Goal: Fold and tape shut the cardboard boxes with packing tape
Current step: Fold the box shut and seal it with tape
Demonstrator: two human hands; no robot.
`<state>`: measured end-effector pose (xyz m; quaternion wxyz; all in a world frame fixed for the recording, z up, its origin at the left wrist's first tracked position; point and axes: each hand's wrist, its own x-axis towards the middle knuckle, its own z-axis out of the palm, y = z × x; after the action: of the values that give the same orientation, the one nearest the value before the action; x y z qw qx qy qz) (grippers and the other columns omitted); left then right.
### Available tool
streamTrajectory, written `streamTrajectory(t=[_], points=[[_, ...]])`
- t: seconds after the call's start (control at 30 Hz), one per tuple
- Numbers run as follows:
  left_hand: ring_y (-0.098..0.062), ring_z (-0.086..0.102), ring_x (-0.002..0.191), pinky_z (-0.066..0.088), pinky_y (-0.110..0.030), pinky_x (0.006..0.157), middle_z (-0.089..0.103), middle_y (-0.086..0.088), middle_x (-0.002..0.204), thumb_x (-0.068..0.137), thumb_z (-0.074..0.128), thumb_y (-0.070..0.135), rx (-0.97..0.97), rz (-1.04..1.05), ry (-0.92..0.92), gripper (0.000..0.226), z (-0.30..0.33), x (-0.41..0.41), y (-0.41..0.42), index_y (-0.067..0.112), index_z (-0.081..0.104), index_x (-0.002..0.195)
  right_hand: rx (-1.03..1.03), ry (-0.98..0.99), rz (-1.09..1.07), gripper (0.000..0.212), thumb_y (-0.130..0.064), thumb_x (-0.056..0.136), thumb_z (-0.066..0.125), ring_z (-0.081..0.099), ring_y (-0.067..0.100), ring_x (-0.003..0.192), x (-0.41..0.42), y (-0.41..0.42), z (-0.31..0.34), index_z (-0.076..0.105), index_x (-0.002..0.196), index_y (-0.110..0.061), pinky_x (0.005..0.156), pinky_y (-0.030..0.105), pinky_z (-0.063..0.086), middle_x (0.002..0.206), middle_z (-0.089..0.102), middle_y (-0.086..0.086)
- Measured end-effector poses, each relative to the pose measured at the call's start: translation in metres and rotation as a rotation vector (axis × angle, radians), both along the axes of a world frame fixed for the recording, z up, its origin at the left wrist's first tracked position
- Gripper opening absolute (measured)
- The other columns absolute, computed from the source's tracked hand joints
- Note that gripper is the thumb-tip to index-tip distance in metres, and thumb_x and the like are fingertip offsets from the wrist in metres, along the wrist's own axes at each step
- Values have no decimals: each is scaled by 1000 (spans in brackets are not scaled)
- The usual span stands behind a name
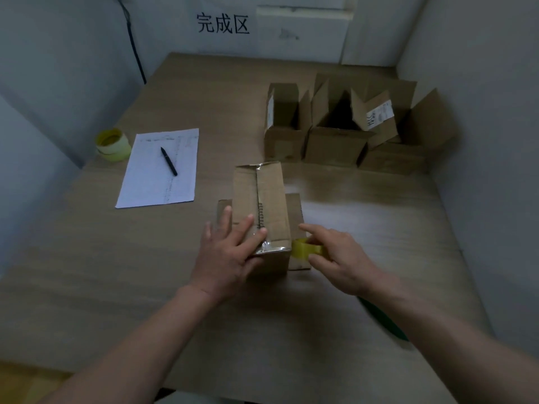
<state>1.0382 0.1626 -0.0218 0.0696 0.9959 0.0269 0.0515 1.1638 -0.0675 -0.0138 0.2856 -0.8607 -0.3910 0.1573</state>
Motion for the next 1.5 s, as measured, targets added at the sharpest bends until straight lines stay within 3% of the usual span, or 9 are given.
streamTrajectory(t=[0.13,0.47,0.67,0.8,0.93,1.1,1.17,1.33,1.5], points=[[-36,9,148,20,-63,114,32,-8,155,74,58,70,74,-149,-49,76,27,18,-9,26,49,136,45,113,-66,44,-18,87,66,56,12,108,-1,-7,2,62,130,-25,93,27,45,120,64,-5],[-5,32,109,32,-21,95,46,0,132,78,72,42,-218,-338,264,94,23,75,-25,28,14,151,-88,283,-241,16,-45,80,74,60,7,72,6,-18,1,69,80,-30,68,38,55,76,66,-8],[-8,34,97,32,-19,76,48,13,99,73,71,59,-302,-249,340,94,31,77,-35,40,20,150,-286,-278,-185,28,-64,77,66,48,2,66,21,-12,17,62,89,-39,56,27,42,72,54,-16],[-21,49,109,29,-41,105,65,1,112,89,53,60,-153,-237,475,61,42,97,-46,49,31,145,-187,-425,-56,24,-57,78,71,47,6,73,23,-9,23,67,87,-35,56,25,38,81,55,-13],[-13,55,94,34,-41,102,53,23,73,87,64,48,-144,-199,549,34,51,112,-56,46,61,121,-130,-397,-41,26,-55,78,72,47,11,84,24,-7,25,68,85,-30,66,29,47,87,54,-10],[-9,58,90,46,-28,76,59,22,82,78,77,37,-257,-107,511,15,43,118,-53,41,71,92,112,-394,-274,38,-42,77,76,50,18,114,8,-31,6,66,106,-20,93,27,43,123,58,2],[-9,58,91,47,-28,82,59,19,83,75,81,34,-310,-68,470,23,38,116,-51,35,74,97,156,-338,-534,45,-37,74,76,52,20,111,-8,-61,-17,62,113,-18,90,25,39,118,58,2],[-12,63,82,49,-26,82,66,11,75,71,85,21,-499,15,449,20,36,115,-53,32,74,82,-629,-4,-567,44,-49,83,61,52,23,110,-57,-117,-78,50,121,-31,84,34,50,121,54,-1],[-4,53,59,44,-22,66,57,16,58,71,85,14,-581,41,476,25,44,116,-53,33,69,68,-304,91,-671,15,-30,94,48,58,29,93,-68,-107,-69,53,106,-22,71,36,42,105,60,5]])
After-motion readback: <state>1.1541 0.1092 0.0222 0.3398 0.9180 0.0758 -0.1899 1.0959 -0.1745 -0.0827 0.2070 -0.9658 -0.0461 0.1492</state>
